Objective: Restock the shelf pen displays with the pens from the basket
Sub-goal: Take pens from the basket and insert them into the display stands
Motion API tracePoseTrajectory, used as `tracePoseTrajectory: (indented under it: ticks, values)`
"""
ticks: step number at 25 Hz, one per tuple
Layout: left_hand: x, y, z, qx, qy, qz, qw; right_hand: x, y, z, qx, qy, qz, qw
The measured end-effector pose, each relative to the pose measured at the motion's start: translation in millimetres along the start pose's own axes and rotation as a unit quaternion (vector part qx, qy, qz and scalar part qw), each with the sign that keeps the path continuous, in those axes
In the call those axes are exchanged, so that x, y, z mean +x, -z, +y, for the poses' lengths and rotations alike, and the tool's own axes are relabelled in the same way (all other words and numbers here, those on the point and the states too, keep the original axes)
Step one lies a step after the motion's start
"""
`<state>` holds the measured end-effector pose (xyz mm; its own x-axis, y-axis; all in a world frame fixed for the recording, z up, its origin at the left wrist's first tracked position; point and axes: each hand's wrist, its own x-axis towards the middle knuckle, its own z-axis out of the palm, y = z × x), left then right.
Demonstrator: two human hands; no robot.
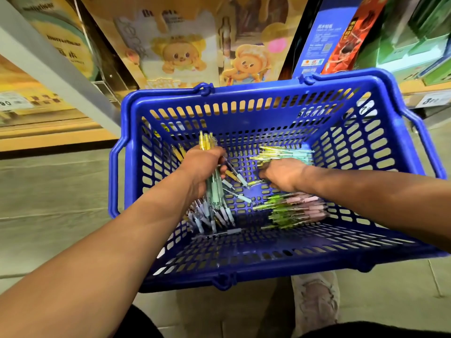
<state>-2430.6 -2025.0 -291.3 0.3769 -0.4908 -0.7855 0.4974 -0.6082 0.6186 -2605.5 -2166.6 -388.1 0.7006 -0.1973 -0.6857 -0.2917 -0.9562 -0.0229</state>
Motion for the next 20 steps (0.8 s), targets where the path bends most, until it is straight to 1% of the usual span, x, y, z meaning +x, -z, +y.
tracePoseTrajectory:
  ticks: [3, 6, 8, 9, 10, 11, 13, 14, 15, 16, 17, 19, 20]
  values:
    - [-0.5, -0.1, 2.5, -0.009, 0.005, -0.007, 1.0, 6.3, -4.6, -5.0, 0.01, -0.017, 0.019, 1.0]
    - [1.0, -3.2, 4.5, -0.029, 0.01, -0.015, 0.999, 8.3, 1.4, 1.8, 0.051, -0.05, 0.017, 0.997]
    - [2.3, -5.4, 5.0, -0.046, 0.018, -0.016, 0.999, 8.8, 9.7, 11.0, 0.126, -0.065, 0.024, 0.99]
    - [3.0, -7.1, 5.1, -0.053, 0.021, -0.015, 0.998, 7.5, 14.7, 14.5, 0.203, -0.076, 0.043, 0.975]
    - [3.6, -9.1, 5.2, -0.053, 0.022, -0.011, 0.998, 5.2, 19.4, 16.5, 0.304, -0.087, 0.069, 0.946]
    - [4.9, -11.7, 4.6, -0.049, 0.022, -0.006, 0.999, 1.7, 23.7, 15.4, 0.411, -0.094, 0.096, 0.901]
    - [7.8, -16.6, 3.0, -0.034, 0.02, 0.003, 0.999, -7.9, 33.1, 4.1, 0.598, -0.085, 0.125, 0.787]
    - [9.1, -17.9, 2.2, -0.028, 0.021, 0.005, 0.999, -11.8, 36.8, -3.4, 0.656, -0.073, 0.128, 0.74]
    - [9.6, -19.1, 1.4, -0.025, 0.021, 0.003, 0.999, -14.6, 39.7, -11.5, 0.695, -0.057, 0.13, 0.705]
    - [9.6, -19.9, 0.7, -0.019, 0.024, -0.002, 1.0, -16.2, 42.3, -19.4, 0.716, -0.043, 0.132, 0.684]
    - [9.2, -21.3, -0.5, -0.008, 0.03, -0.009, 0.999, -17.2, 43.8, -26.3, 0.727, -0.035, 0.138, 0.672]
    - [10.8, -22.8, -4.8, 0.02, 0.037, -0.014, 0.999, -18.0, 45.6, -36.1, 0.732, -0.037, 0.154, 0.662]
    - [11.7, -22.3, -6.8, 0.029, 0.035, -0.012, 0.999, -18.7, 45.1, -39.6, 0.728, -0.034, 0.159, 0.666]
